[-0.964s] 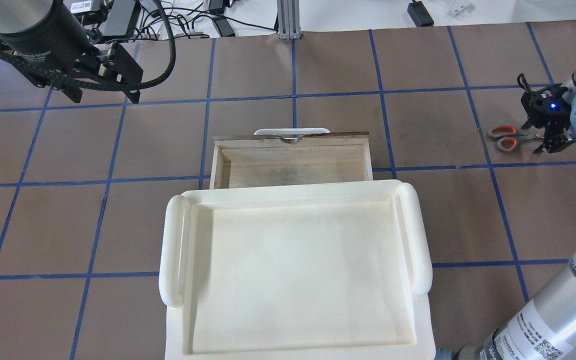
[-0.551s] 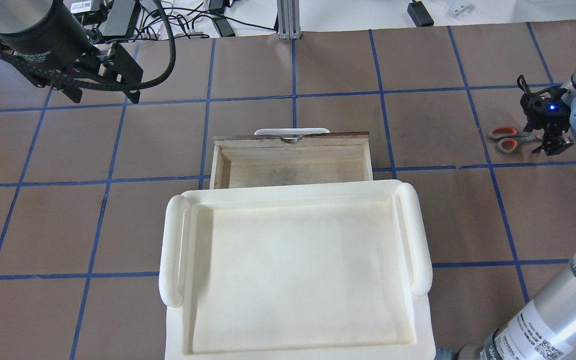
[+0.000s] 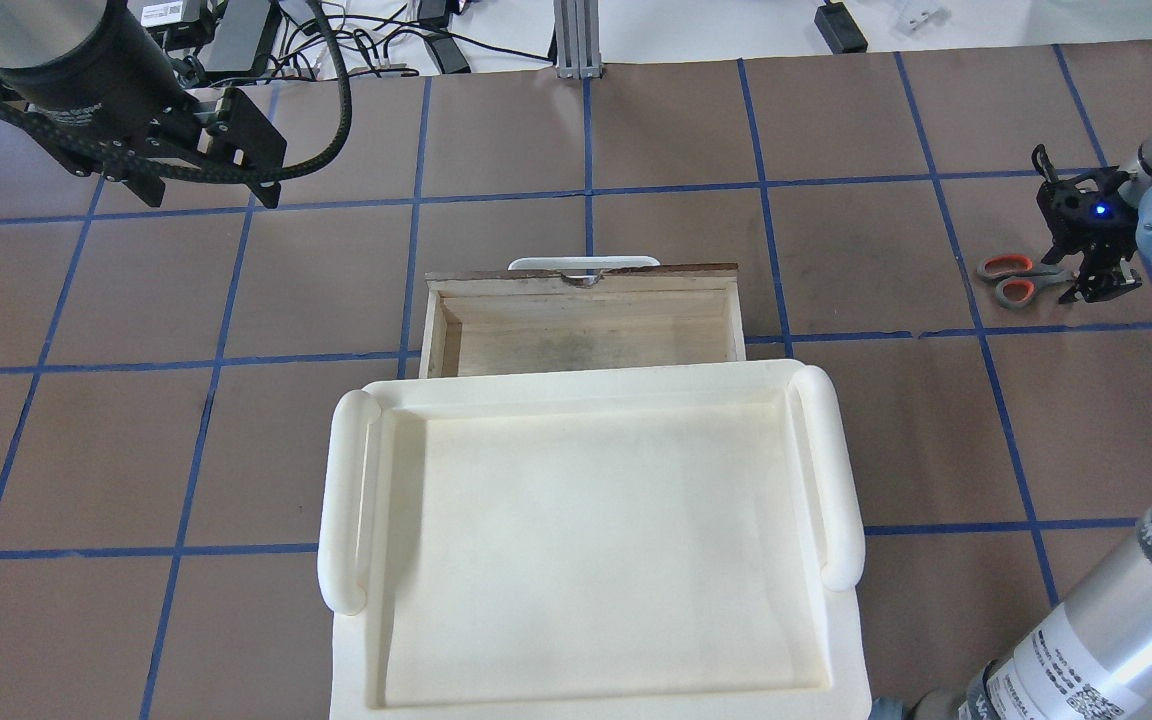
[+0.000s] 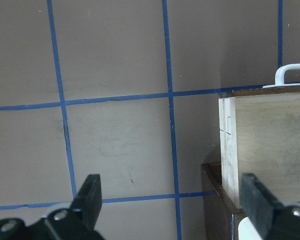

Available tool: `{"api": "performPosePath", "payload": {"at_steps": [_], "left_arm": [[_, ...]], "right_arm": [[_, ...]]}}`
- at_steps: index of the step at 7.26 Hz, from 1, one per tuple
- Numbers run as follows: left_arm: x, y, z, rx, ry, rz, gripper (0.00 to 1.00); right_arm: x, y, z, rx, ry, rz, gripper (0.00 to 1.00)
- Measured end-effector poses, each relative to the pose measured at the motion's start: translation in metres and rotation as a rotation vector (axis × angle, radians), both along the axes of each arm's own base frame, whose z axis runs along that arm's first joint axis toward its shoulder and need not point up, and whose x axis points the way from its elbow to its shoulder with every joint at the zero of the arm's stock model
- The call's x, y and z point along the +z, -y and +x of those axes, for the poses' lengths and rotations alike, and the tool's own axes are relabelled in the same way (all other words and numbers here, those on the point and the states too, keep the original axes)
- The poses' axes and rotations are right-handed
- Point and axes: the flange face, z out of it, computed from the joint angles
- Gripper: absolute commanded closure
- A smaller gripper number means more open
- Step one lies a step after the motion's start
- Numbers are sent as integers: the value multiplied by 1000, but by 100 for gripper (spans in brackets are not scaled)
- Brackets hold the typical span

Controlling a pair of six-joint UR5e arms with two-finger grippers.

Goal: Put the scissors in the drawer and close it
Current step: 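Close the right gripper on the scissors blades and lift them, then carry the scissors with the right gripper over the open drawer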

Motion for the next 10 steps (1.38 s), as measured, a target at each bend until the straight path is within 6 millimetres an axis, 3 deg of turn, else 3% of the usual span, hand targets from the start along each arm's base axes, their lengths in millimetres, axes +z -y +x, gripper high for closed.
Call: {"api": "performPosePath", "payload": {"at_steps": [2,4,5,7,8,10], "left_arm": [[0,-1,0,0,0,0,0],[-1,-1,0,0,0,1,0],[0,-2,0,1,0,-1,0],[7,-3,0,5,0,-36,0],[9,-4,-1,5,0,-46,0],[7,-2,-1,5,-2,-47,0]], "right_arm": [[0,0,1,1,2,0,60],[1,-1,2,2,1,0,91],[1,-1,2,3,-1,-1,99],[5,0,2,5,-7,-5,100],[18,-1,4,6,-20,-14,100],[75,-8,37,-2,-55,-2,100]]}}
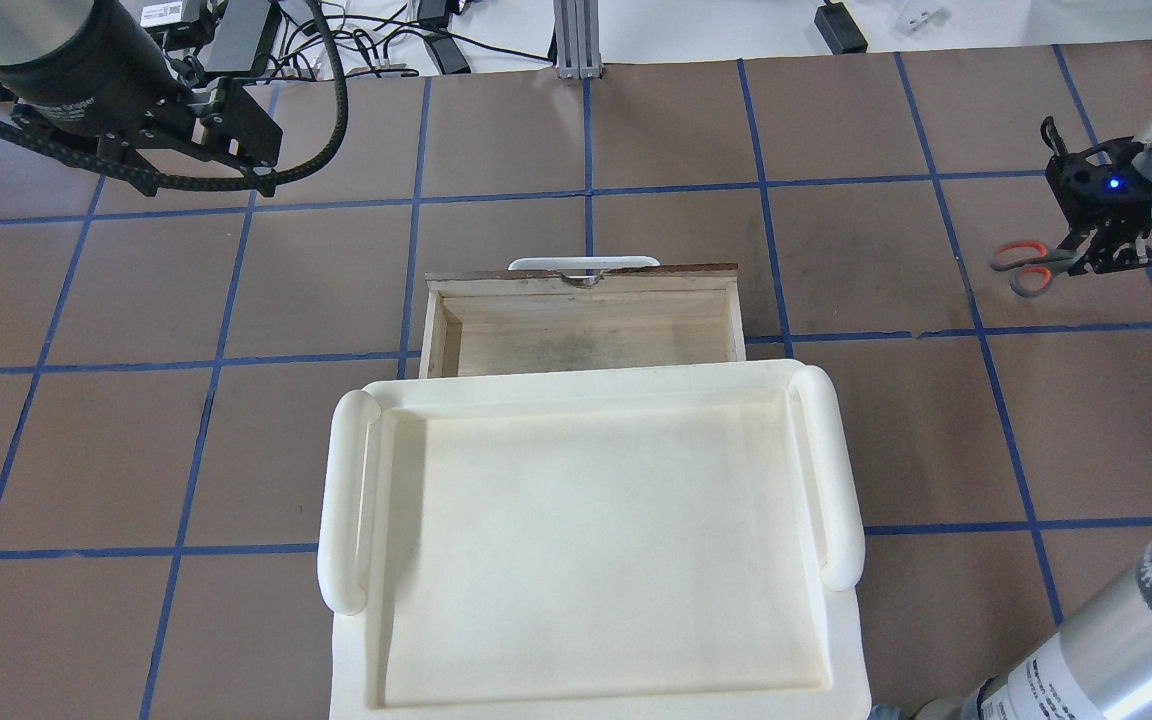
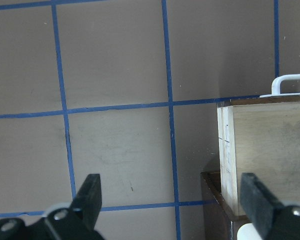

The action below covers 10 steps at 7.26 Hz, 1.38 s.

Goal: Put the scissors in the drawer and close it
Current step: 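Carry the scissors with the right gripper over the open drawer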

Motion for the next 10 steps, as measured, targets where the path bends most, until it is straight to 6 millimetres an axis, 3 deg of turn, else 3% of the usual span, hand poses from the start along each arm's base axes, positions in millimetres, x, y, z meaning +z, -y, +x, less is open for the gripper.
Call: {"api": "performPosePath", "payload": {"at_steps": [2,3,5,7,8,9,10], "left_arm": [[-4,4,-1,1,-1,4,0],[-6,6,-1,1,0,7,0],[-8,7,-1,-1,0,10,0],[-11,7,-2,-3,2,16,0],[-12,7,-2,-4,3,18,0],[-12,7,-2,-5,3,18,0],[-12,7,-3,-5,3,17,0]], "right_arm": [[74,-23,61,-61,-13,47,100],[111,-37,103,-68,-24,58,100],[156,-60,203,7,14,54,100],[182,-95,321,14,47,37,100],[185,-111,372,9,67,32,100],[184,-123,410,-11,109,35,100],[181,-128,433,-53,156,38,100]]}}
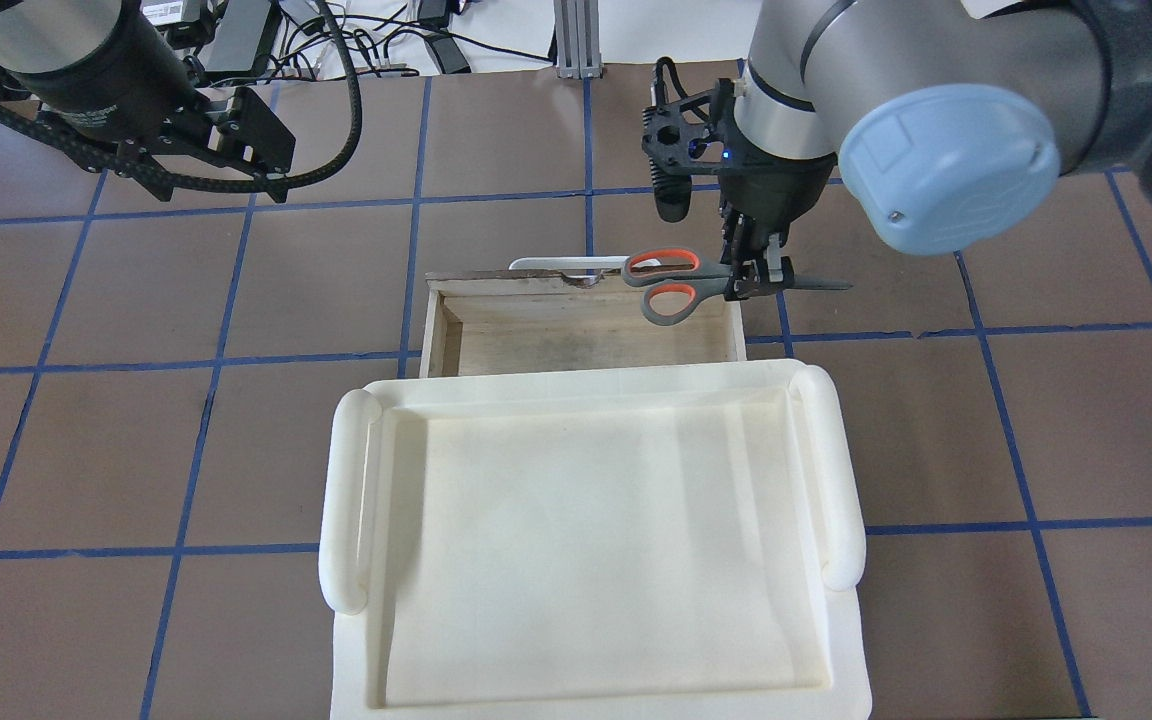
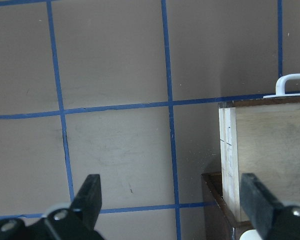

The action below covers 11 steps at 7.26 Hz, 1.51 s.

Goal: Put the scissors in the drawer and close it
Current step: 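Carry the scissors with the right gripper over the open drawer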

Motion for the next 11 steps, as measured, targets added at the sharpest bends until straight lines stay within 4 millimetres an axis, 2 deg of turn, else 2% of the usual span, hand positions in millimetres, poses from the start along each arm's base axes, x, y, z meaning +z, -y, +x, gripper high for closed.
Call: {"api": "performPosePath", "payload": {"at_steps": [4,7,9,11], "left_arm": [[-1,1,0,0,0,-2,0],[-1,2,0,0,-1,-1,0],[-2,2,-1,-2,0,1,0],[-2,2,0,-4,-1,1,0]], "right_arm": [[-14,-10,68,-115,-8,4,100],[-38,-9,116,-134,-36,14,98],[-48,-8,125,-127,-73,5,89],[-55,-6,128,-123,-79,7,85]]}}
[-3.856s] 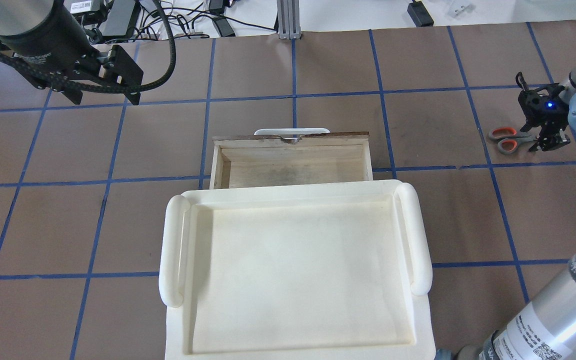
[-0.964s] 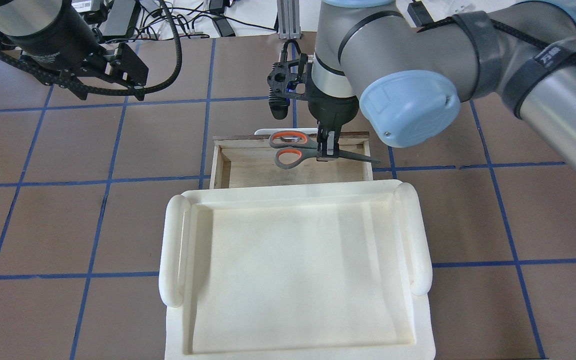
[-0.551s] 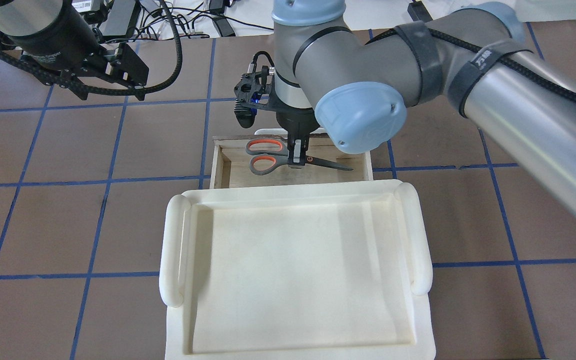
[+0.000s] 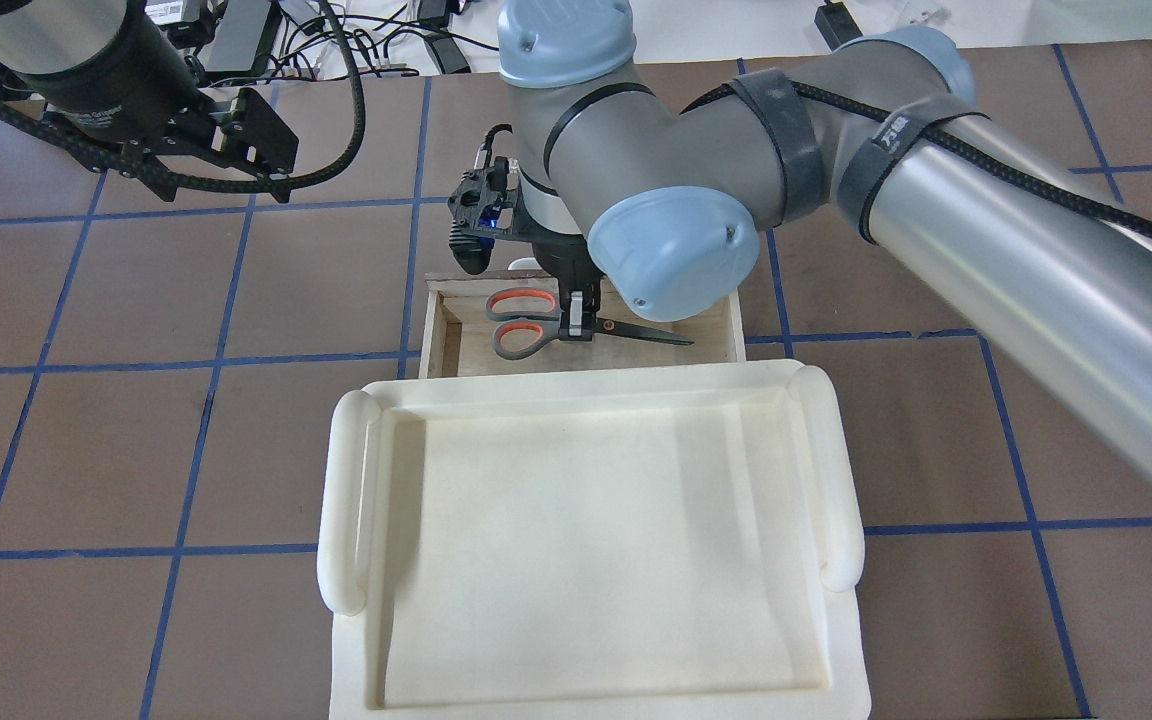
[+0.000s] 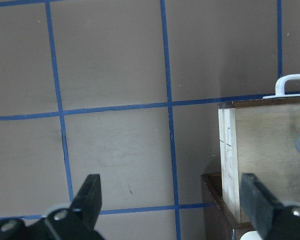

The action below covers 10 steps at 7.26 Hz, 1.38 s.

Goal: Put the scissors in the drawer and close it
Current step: 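Carry the scissors with the right gripper over the open drawer, then lower the scissors into the drawer and open the right gripper, then raise the right gripper away from the drawer while the left arm moves toward it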

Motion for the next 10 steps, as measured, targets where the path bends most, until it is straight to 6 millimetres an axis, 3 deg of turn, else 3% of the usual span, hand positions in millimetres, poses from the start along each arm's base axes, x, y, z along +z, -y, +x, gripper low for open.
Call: {"api": "performPosePath", "payload": {"at_steps": [2,3,4,7,9,10], "left_arm": [[0,0,0,-3,1,0,0],[-2,-1,0,-4,2,3,0],[-4,-1,0,-6,3,1,0],[-11,2,0,-7,3,-30,0],[-11,2,0,-3,3,-34,0],[-13,5,-2,12,-1,-30,0]], "right_arm": [[-2,0,2,-1,2,-2,32],[-3,0,2,-4,2,-1,14],[-4,-1,2,-3,-1,0,5],[2,-2,-2,-1,-11,0,1],[38,-3,-27,-46,5,-34,1],[64,-2,-57,-100,12,-54,1]]}}
